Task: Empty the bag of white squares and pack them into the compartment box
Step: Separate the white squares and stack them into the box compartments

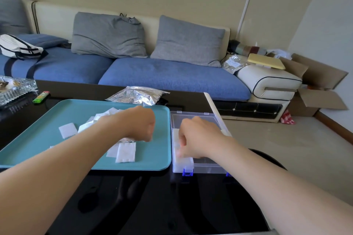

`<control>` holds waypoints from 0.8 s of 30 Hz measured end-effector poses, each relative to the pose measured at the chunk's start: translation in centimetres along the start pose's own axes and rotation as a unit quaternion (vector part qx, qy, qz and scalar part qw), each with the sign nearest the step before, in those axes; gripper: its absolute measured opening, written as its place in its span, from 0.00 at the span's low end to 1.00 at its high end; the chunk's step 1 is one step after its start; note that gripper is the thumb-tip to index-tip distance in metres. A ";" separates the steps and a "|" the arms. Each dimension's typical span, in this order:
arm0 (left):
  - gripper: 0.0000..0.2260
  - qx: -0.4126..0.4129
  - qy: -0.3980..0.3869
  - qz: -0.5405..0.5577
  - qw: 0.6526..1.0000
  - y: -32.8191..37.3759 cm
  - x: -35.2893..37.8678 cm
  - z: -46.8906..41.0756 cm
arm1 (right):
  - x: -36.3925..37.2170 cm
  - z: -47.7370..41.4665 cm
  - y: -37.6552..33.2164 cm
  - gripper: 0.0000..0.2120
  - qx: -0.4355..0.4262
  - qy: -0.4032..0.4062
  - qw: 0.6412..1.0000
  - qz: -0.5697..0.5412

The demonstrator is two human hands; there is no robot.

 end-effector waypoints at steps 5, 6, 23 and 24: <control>0.11 -0.075 -0.114 -0.018 0.990 -1.6 0.0 1.4 | -1.2 -0.9 -1.0 0.05 -0.016 0.043 0.998 -0.041; 0.13 -0.080 -0.127 -0.016 0.989 -1.6 0.0 1.7 | -1.3 -1.1 -1.5 0.04 -0.018 0.050 0.998 -0.043; 0.09 -0.126 0.078 0.056 0.987 -6.8 -0.3 0.5 | 1.4 -7.1 -10.3 0.24 -0.037 -0.073 0.992 -0.101; 0.10 -0.114 0.072 0.059 0.989 -7.1 -0.1 0.2 | 1.4 -7.4 -10.5 0.25 -0.026 -0.087 0.990 -0.107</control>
Point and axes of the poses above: each hand's wrist, its own z-axis away from the middle knuckle, its own x-axis out of the palm, y = z × x, the point moved 2 cm from there along -z, towards the middle knuckle, and after that the axes turned 13 degrees about -y, right-handed, at the moved point
